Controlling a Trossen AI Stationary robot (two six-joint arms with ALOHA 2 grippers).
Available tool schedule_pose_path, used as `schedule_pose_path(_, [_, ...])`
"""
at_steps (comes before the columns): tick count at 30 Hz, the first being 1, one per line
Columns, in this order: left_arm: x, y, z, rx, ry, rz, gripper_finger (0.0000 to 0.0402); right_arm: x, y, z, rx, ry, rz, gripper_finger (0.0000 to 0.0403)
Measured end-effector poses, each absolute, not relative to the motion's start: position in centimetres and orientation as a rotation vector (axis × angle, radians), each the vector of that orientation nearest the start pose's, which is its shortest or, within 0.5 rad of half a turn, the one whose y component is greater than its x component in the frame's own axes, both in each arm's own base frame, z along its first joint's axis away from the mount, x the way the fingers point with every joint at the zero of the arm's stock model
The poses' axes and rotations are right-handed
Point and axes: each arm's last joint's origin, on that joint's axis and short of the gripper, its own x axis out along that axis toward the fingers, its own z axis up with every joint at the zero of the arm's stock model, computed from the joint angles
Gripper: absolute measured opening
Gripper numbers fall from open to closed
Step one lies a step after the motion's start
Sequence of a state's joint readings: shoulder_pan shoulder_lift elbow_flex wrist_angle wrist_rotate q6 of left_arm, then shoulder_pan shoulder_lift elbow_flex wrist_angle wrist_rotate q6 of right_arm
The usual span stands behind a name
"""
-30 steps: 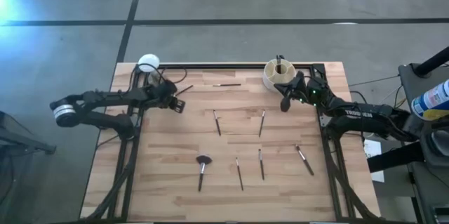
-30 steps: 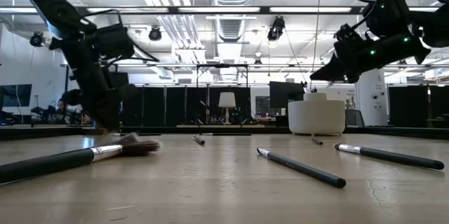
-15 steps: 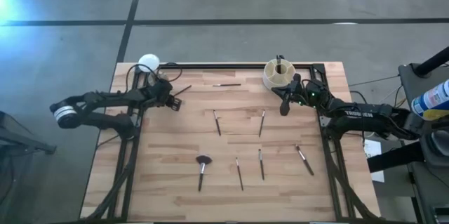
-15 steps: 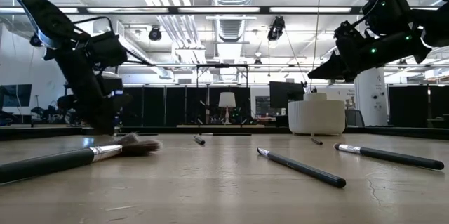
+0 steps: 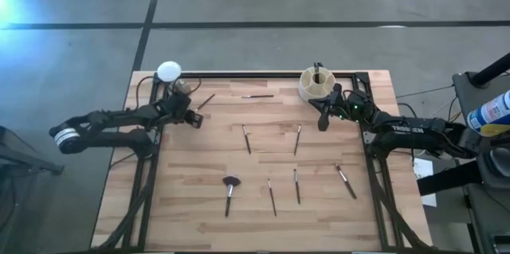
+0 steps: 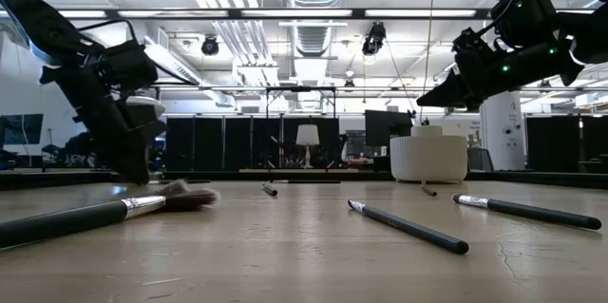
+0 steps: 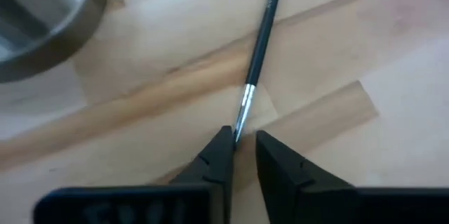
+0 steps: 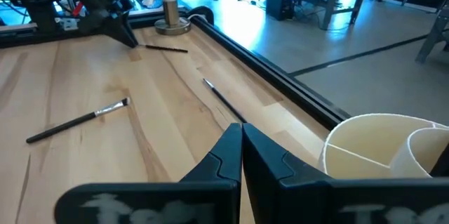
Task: Put items in baskets/containers
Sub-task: Put the black liner brush into the white pen organizer
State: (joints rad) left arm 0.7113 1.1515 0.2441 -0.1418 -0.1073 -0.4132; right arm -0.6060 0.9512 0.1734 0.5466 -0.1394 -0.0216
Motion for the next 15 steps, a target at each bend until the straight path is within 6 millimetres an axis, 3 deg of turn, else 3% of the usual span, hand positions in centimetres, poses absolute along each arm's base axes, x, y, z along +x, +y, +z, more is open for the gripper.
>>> schedule_pose_path(4, [12.0,10.3,10.4,-0.686,0.881,0.914,0.0008,14.8,-9.8,16.8,0.072,0.207,-0.464,0.0008])
schedule_pose_path(15, [15.4,9.6,12.7,-0.688,0.753,0.706,0.0000,15.0,-9.8,17.2,0.075,0.193,-0.461,0.0008])
